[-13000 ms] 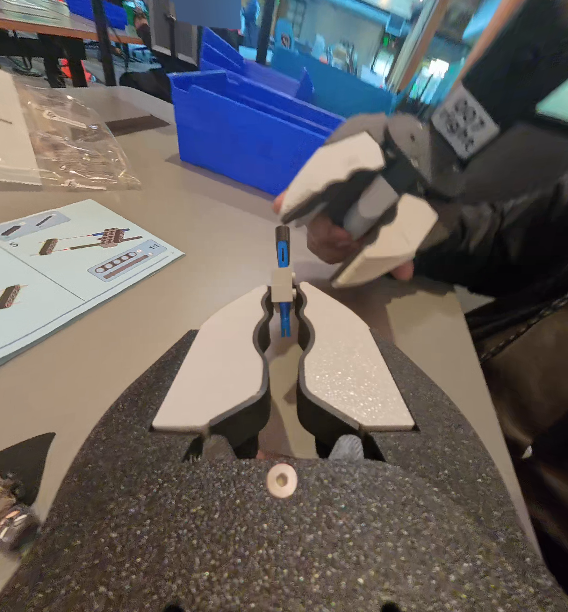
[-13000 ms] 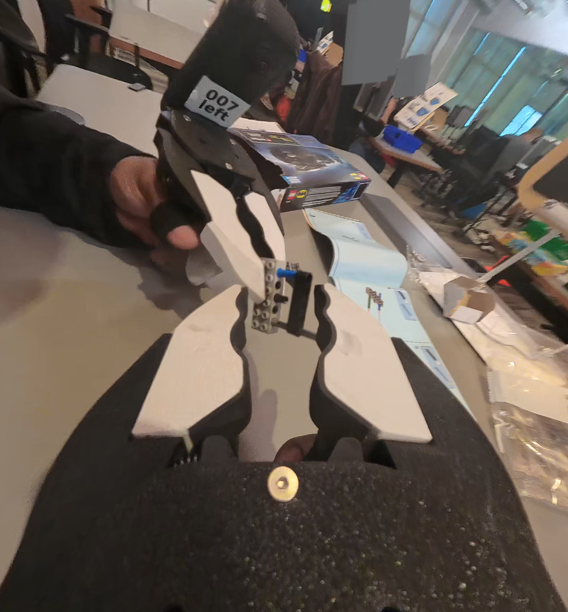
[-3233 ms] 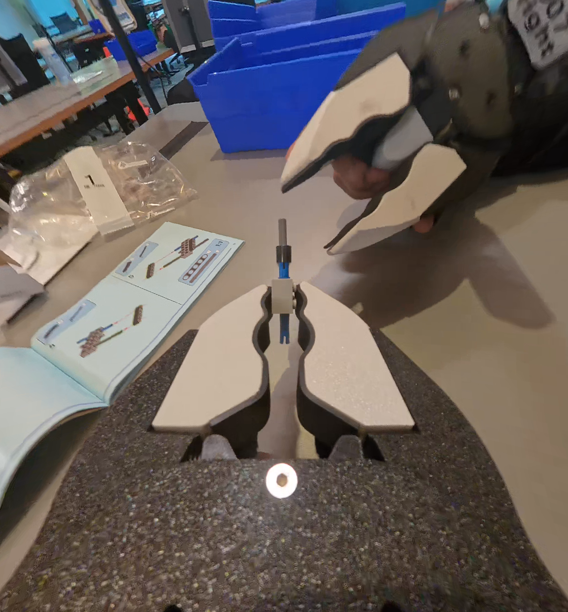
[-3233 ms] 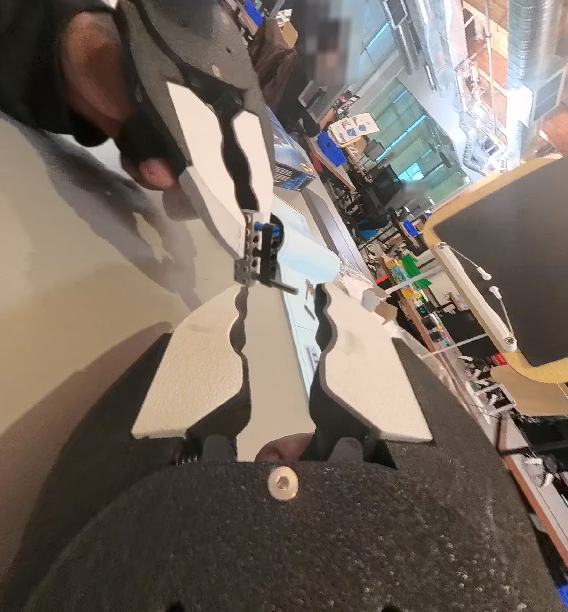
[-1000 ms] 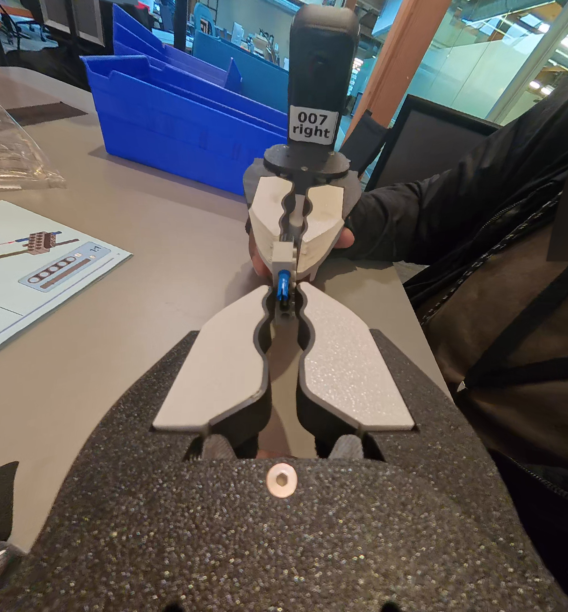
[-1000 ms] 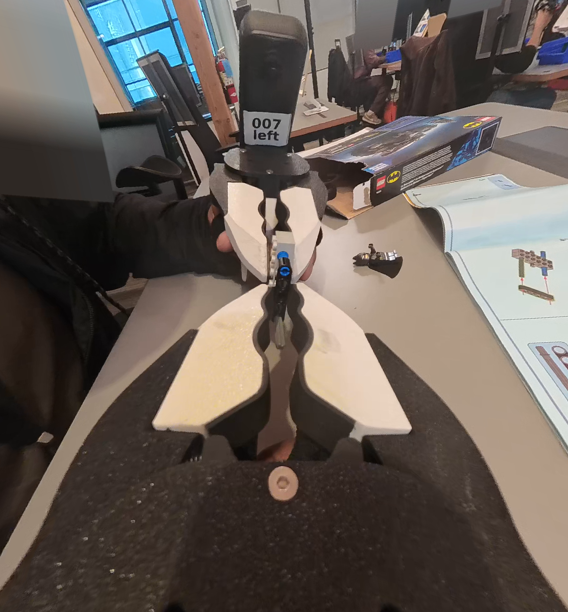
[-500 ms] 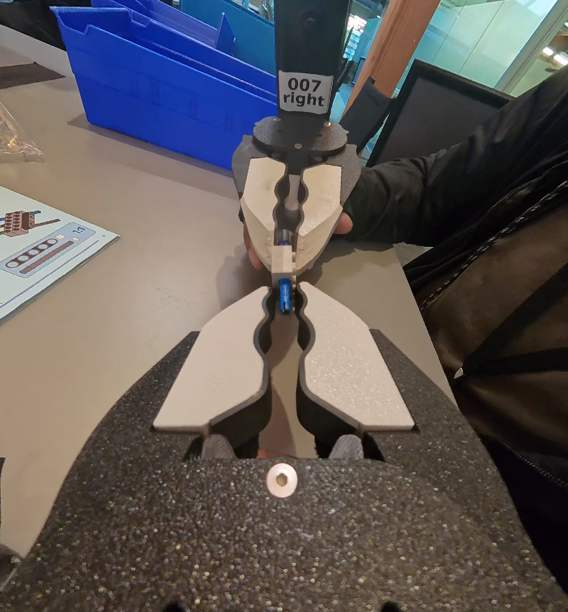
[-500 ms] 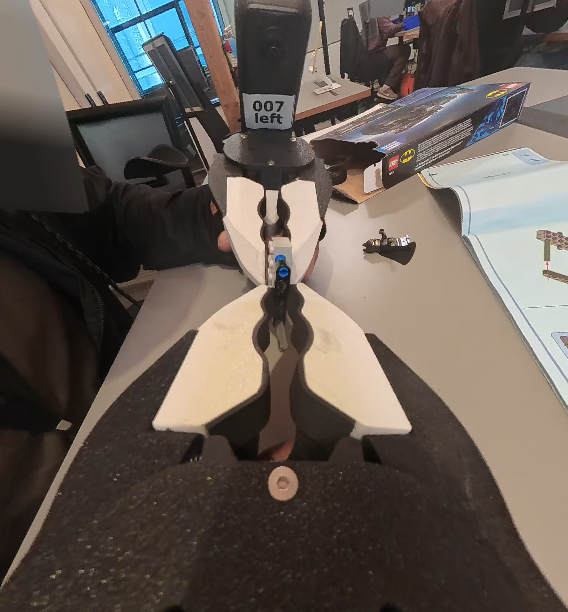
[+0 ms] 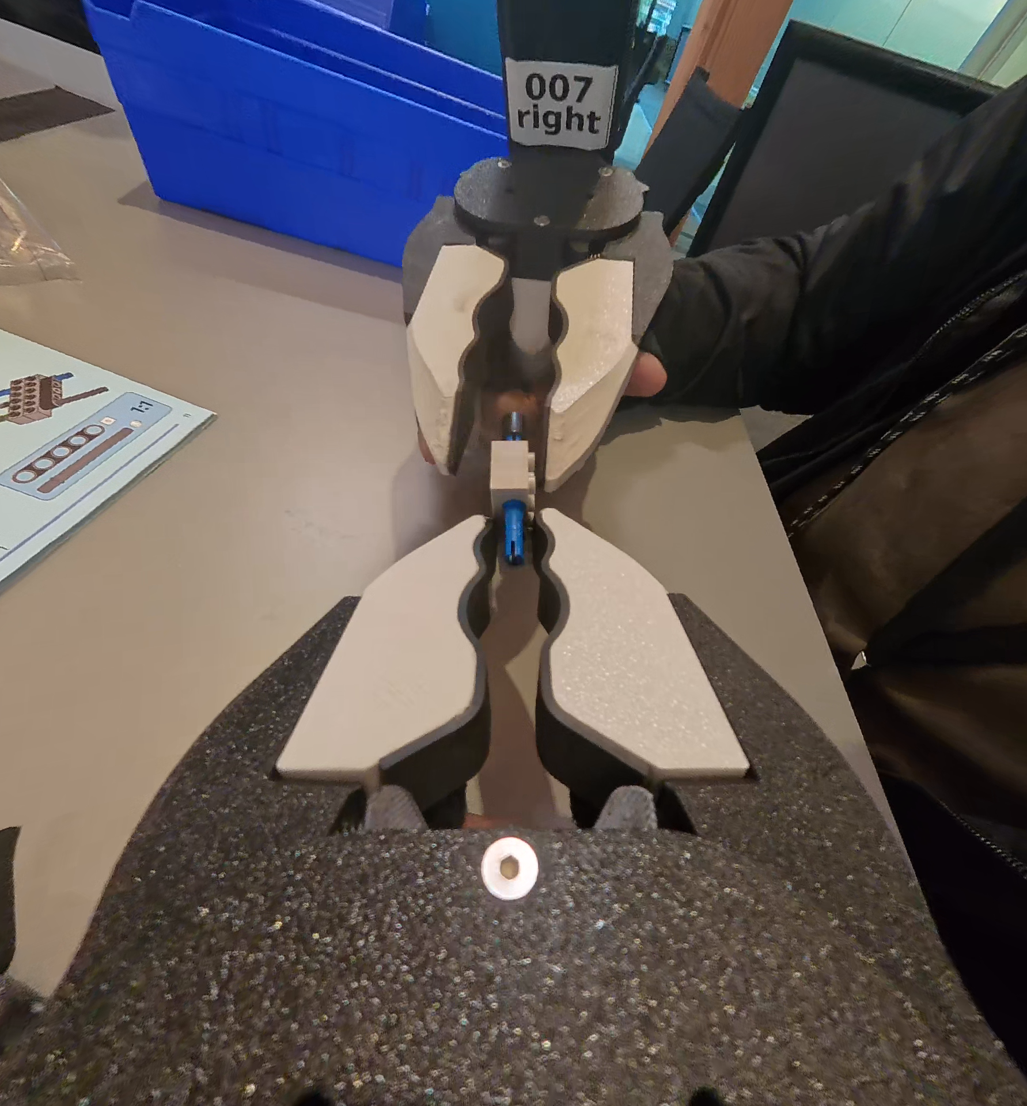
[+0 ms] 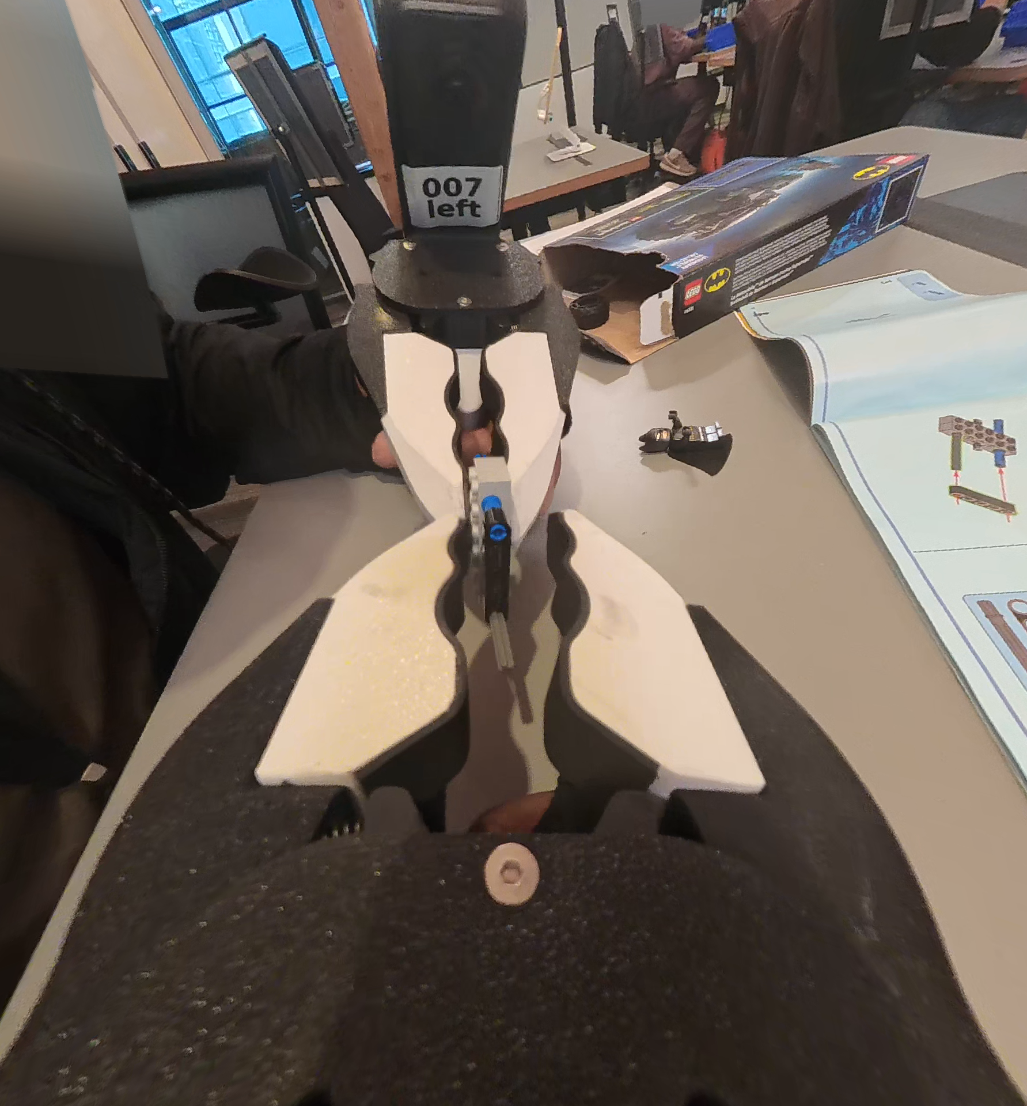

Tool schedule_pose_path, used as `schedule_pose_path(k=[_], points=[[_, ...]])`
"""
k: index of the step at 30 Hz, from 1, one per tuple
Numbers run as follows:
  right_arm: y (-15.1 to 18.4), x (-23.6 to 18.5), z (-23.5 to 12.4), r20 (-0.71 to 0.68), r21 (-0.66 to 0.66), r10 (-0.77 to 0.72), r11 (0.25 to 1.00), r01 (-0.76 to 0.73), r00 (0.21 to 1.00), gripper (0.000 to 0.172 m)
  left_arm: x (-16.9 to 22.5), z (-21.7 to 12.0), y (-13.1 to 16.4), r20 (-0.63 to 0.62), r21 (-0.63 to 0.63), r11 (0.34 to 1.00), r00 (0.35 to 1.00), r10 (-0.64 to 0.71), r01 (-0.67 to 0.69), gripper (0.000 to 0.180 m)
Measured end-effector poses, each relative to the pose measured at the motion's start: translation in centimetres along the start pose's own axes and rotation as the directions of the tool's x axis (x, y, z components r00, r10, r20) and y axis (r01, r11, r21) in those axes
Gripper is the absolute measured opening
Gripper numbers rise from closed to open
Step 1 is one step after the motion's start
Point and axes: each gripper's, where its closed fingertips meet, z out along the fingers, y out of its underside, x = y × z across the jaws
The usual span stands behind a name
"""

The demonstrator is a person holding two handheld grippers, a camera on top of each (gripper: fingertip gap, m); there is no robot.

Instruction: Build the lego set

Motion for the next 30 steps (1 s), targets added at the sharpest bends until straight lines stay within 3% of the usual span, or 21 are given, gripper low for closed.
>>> schedule_pose_path(k=[8, 12, 26, 30], points=[[-0.6, 0.3, -0.7, 0.010, 0.037, 0.015, 0.999, -0.015, 1.000, 0.022, -0.6, -0.5, 0.1, 0.025, -0.004, 1.000, 1.000, -0.002, 0.002, 0.011], [-0.2, 0.1, -0.4, 0.015, 0.017, -0.005, 1.000, 0.005, 1.000, 0.008, -0.5, -0.4, 0.2, 0.022, -0.010, 1.000, 1.000, 0.009, -0.009, 0.011], [-0.4, 0.3, -0.5, -0.006, 0.025, -0.024, 0.999, 0.025, 1.000, 0.008, -0.8, -1.0, -1.4, 0.023, 0.119, 0.993, 0.999, -0.023, 0.020, 0.019], [-0.4, 0.1, -0.4, 0.001, 0.027, -0.029, 0.999, 0.029, 1.000, 0.008, -0.5, -0.9, -1.4, 0.014, 0.111, 0.994, 1.000, -0.006, 0.004, 0.012]])
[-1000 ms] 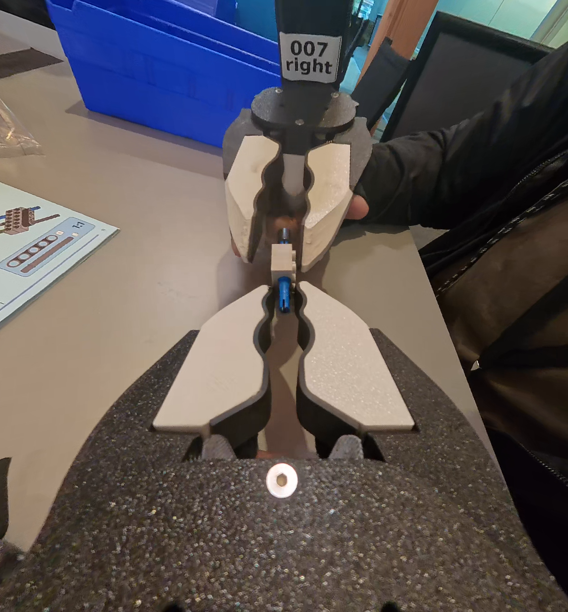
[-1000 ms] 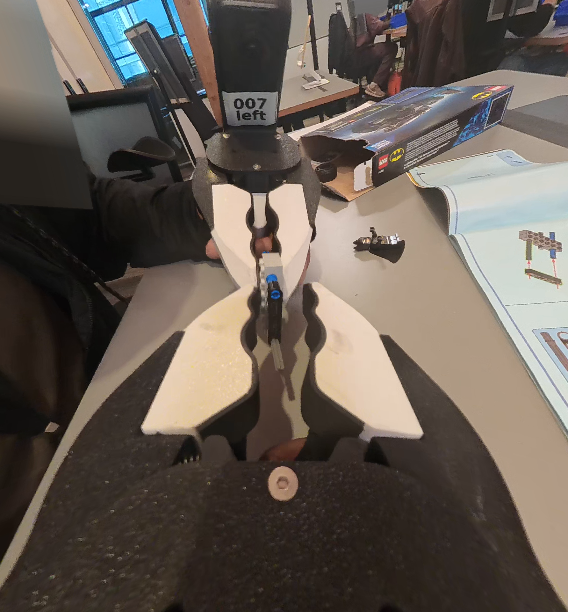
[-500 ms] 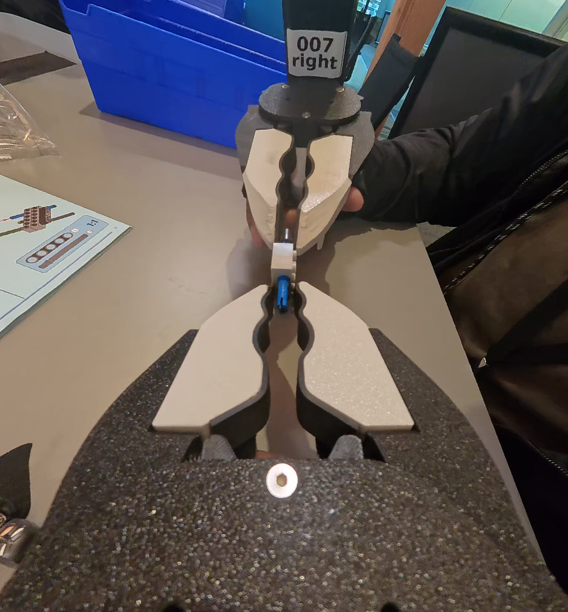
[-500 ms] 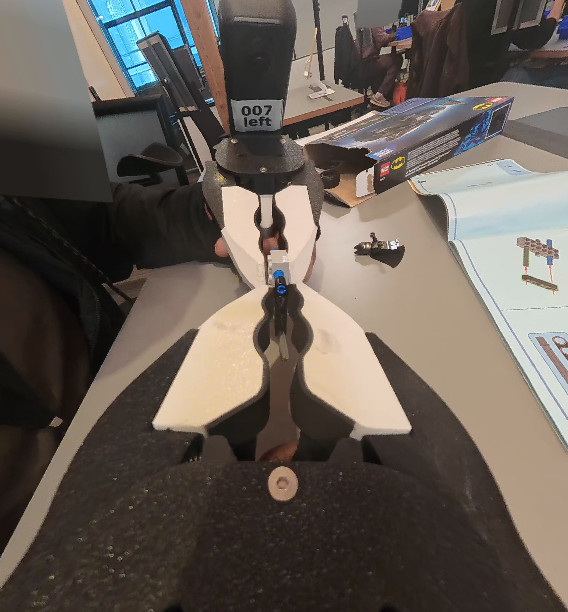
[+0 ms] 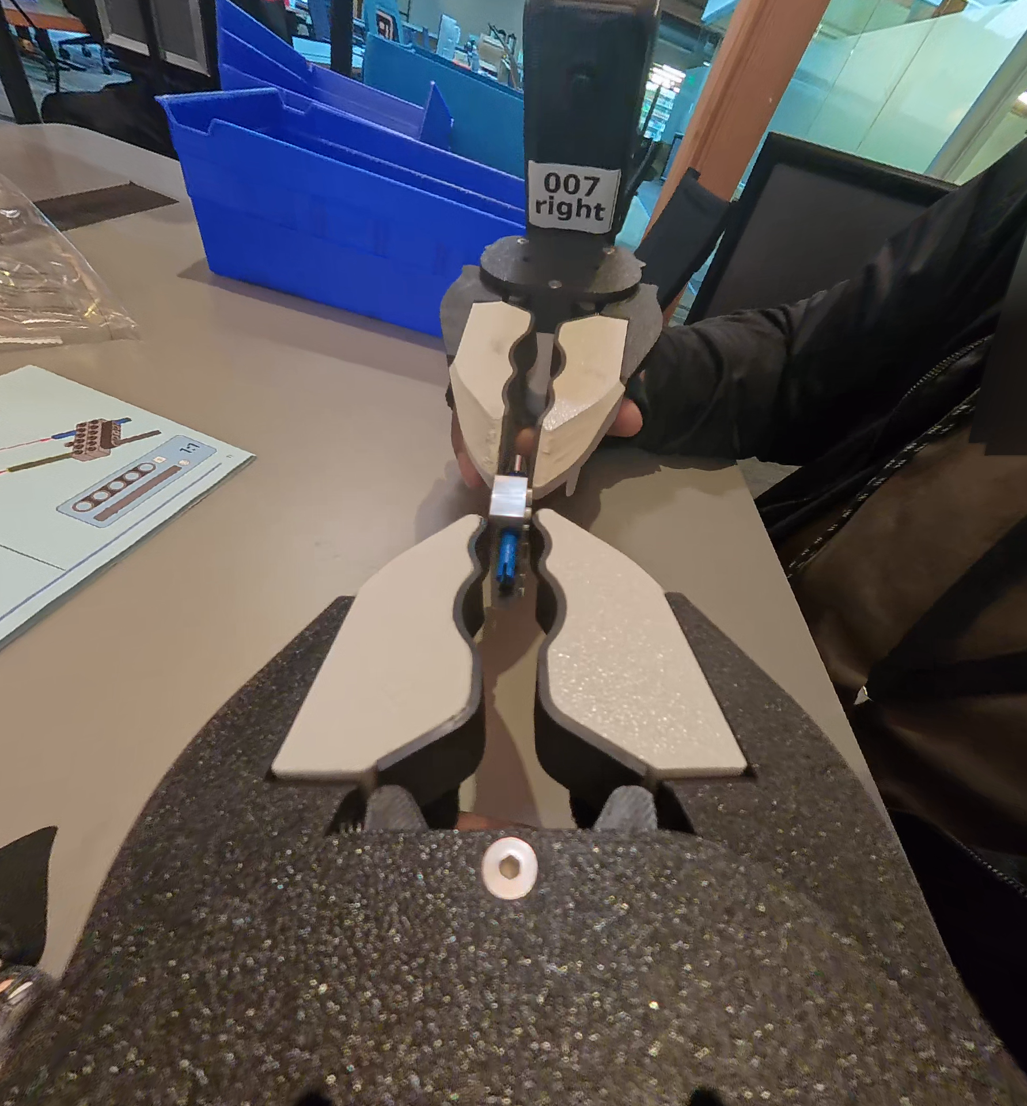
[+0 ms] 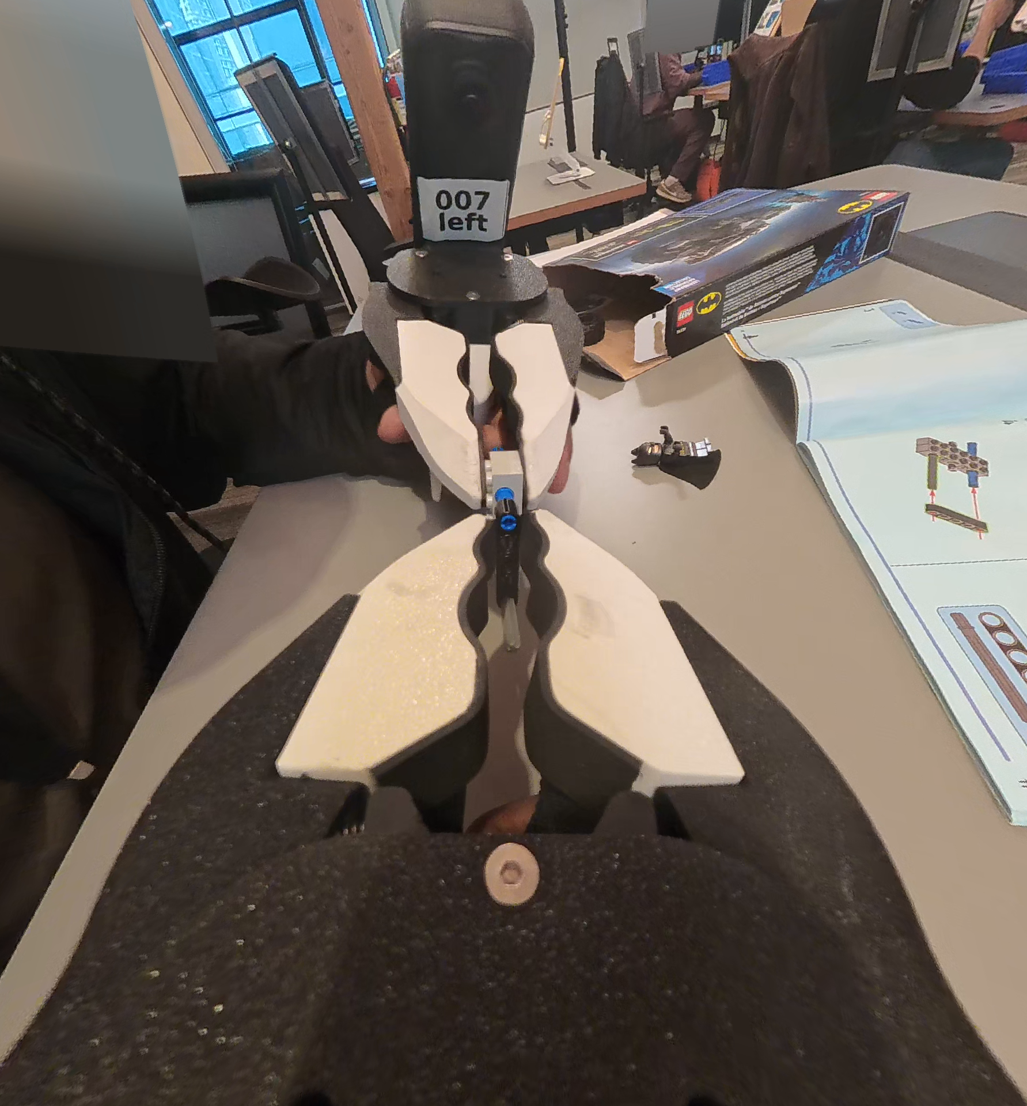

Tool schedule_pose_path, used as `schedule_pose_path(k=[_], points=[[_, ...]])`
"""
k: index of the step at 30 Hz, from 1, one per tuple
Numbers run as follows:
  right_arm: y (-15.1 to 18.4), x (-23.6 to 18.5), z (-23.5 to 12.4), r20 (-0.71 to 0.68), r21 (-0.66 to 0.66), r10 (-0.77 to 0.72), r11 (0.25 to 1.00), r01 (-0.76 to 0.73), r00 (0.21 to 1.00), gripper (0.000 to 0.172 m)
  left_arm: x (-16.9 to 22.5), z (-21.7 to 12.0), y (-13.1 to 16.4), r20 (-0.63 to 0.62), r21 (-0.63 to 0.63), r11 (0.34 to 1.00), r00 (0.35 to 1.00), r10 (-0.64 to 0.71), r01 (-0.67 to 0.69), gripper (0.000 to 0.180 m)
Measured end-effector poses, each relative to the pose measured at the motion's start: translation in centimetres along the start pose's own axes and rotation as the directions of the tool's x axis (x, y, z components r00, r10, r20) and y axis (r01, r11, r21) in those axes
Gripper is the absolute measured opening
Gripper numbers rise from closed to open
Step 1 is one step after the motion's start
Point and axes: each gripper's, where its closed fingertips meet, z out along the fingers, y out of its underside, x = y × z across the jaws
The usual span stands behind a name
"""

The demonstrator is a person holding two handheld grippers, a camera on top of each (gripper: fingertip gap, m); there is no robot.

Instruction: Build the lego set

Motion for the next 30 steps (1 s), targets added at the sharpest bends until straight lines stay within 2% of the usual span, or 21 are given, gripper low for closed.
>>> schedule_pose_path(k=[30], points=[[0.57, 0.05, 0.20, 0.015, -0.035, 0.047, 0.998, -0.046, 0.999, 0.007, -0.12, 0.35, 0.61, 0.022, -0.050, 0.999, 1.000, 0.020, -0.019, 0.011]])
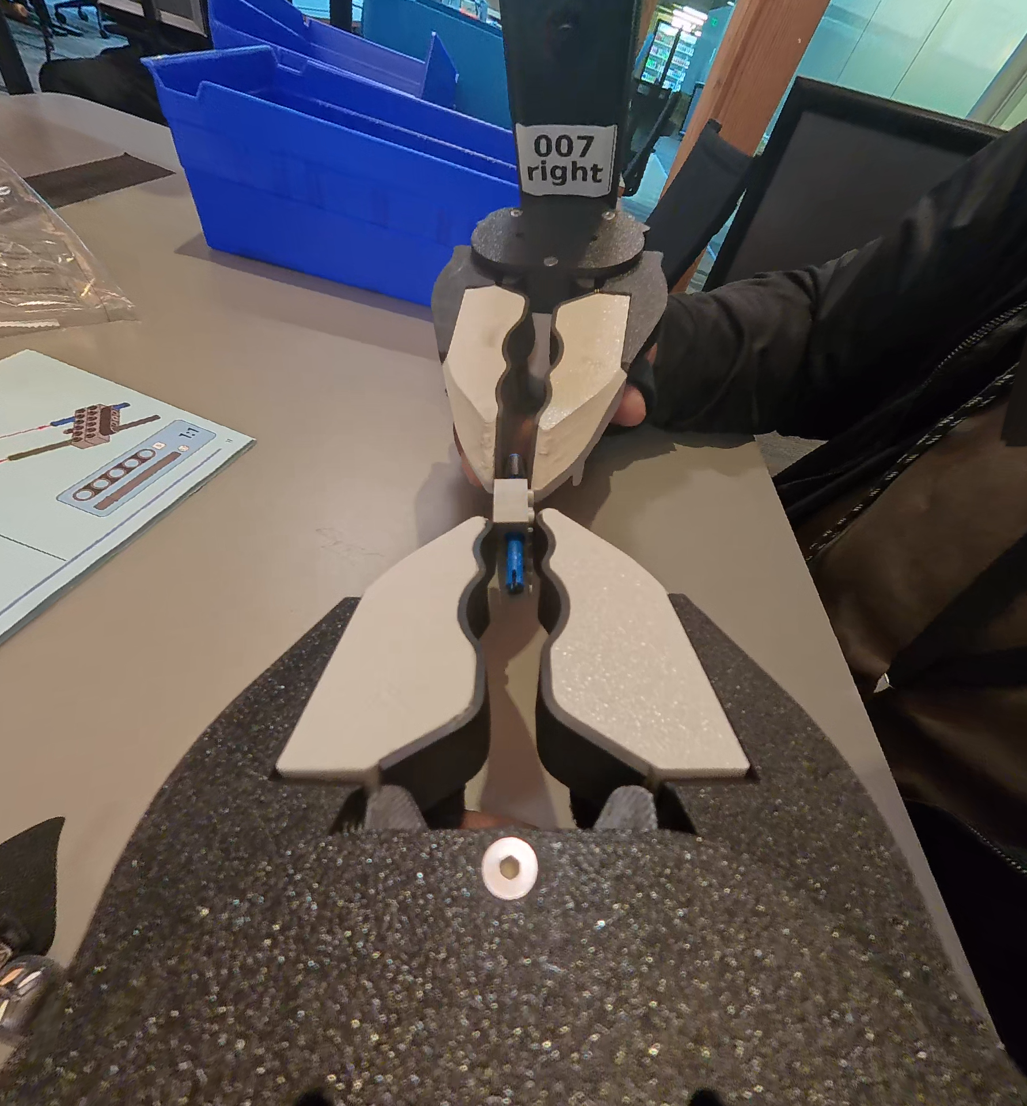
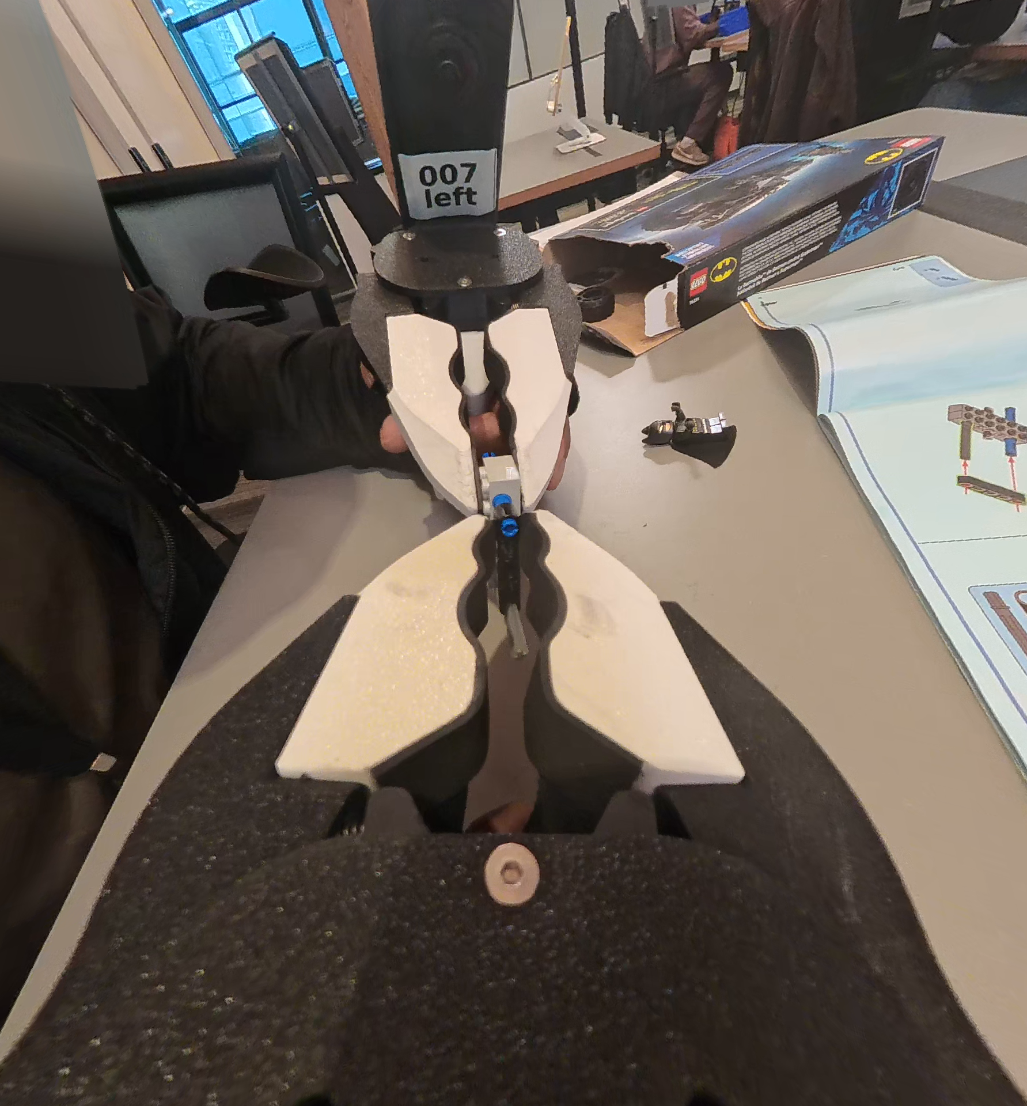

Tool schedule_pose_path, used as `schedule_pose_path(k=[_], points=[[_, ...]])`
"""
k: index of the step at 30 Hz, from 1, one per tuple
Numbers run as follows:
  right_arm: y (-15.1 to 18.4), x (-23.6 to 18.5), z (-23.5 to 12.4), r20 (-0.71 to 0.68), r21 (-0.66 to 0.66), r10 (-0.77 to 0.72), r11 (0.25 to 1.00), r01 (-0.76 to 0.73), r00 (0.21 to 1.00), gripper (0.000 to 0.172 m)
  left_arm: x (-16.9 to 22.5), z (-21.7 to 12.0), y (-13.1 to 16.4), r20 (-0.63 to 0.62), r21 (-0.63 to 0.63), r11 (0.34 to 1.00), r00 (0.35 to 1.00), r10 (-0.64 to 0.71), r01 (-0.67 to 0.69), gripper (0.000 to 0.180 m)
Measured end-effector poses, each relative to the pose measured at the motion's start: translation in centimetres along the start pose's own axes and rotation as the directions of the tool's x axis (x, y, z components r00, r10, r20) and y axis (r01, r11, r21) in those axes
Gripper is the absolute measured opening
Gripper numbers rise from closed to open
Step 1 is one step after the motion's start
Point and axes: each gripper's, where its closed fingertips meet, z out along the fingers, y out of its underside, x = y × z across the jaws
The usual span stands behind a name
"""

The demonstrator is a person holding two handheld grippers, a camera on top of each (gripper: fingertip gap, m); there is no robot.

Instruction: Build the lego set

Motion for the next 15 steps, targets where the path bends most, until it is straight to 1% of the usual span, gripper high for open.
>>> schedule_pose_path(k=[3, 6, 9, 15], points=[[-0.16, 0.20, 0.11, -0.019, 0.012, 0.015, 1.000, -0.015, 1.000, 0.009, -0.18, -0.11, -0.15, 0.005, 0.012, 1.000, 1.000, -0.011, 0.011, 0.011], [0.23, 0.34, 0.32, -0.036, -0.020, 0.010, 1.000, -0.010, 0.999, 0.021, -0.33, -0.26, -0.41, 0.005, 0.033, 0.999, 1.000, -0.024, 0.024, 0.011], [0.23, 0.55, 0.07, -0.041, -0.022, 0.005, 1.000, -0.006, 0.999, 0.020, -0.46, -0.41, -0.53, 0.004, 0.044, 0.998, 0.999, -0.037, 0.036, 0.011], [0.38, 0.46, -0.02, -0.028, -0.032, -0.001, 0.999, 0.000, 1.000, 0.008, -0.51, -0.54, -0.66, -0.004, 0.056, 0.997, 0.999, -0.051, 0.051, 0.011]])
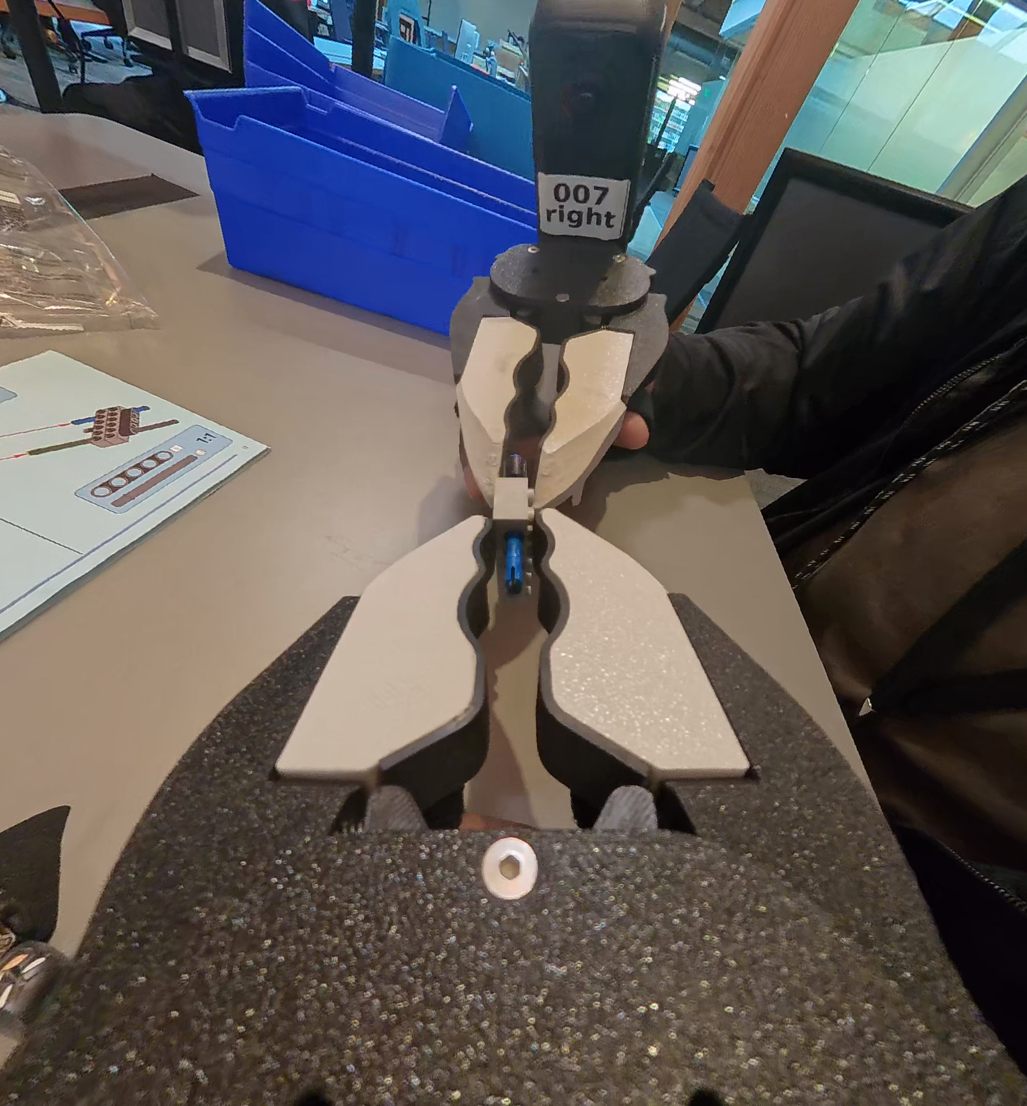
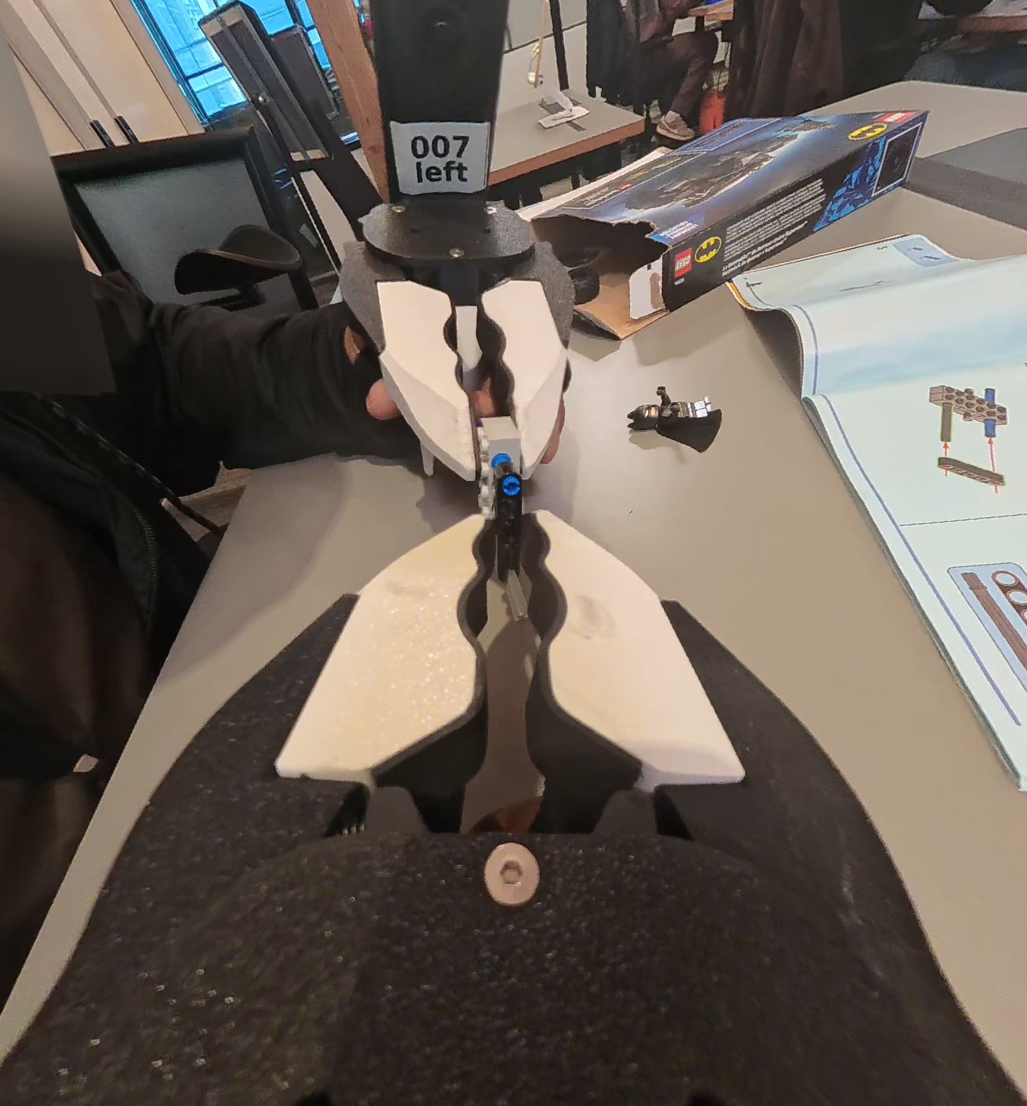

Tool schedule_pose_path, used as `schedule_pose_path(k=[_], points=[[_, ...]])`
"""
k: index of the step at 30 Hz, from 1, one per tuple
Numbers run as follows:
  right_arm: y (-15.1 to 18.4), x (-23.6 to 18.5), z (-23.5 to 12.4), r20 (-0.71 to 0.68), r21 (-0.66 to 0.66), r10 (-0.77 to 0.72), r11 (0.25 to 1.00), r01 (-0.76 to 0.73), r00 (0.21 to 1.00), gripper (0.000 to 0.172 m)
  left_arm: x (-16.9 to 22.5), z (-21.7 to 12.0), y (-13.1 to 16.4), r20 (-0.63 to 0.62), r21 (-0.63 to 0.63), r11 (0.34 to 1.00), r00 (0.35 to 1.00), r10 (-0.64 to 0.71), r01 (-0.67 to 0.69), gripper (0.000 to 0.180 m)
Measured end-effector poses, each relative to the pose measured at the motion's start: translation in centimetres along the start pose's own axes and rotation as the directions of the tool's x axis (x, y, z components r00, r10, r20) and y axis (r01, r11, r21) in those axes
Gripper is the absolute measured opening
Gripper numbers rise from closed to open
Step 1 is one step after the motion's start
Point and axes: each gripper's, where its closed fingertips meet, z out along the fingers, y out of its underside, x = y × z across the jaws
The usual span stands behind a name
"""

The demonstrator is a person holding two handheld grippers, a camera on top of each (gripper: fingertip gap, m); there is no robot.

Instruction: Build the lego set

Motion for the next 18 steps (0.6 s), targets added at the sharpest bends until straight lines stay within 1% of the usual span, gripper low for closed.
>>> schedule_pose_path(k=[7, 13, 18], points=[[-0.22, 0.19, -0.13, -0.005, 0.016, 0.008, 1.000, -0.007, 1.000, 0.008, -0.12, 0.05, -0.08, 0.002, 0.010, 1.000, 1.000, -0.024, 0.024, 0.012], [-0.71, 0.41, -0.43, -0.001, 0.052, 0.036, 0.998, -0.036, 0.999, 0.008, -0.16, 0.24, 0.26, 0.011, -0.016, 1.000, 1.000, -0.023, 0.023, 0.019], [-0.88, 0.17, -0.36, 0.021, 0.066, 0.056, 0.996, -0.057, 0.998, 0.008, -0.14, 0.37, 0.43, 0.012, -0.030, 0.999, 1.000, -0.022, 0.023, 0.019]])
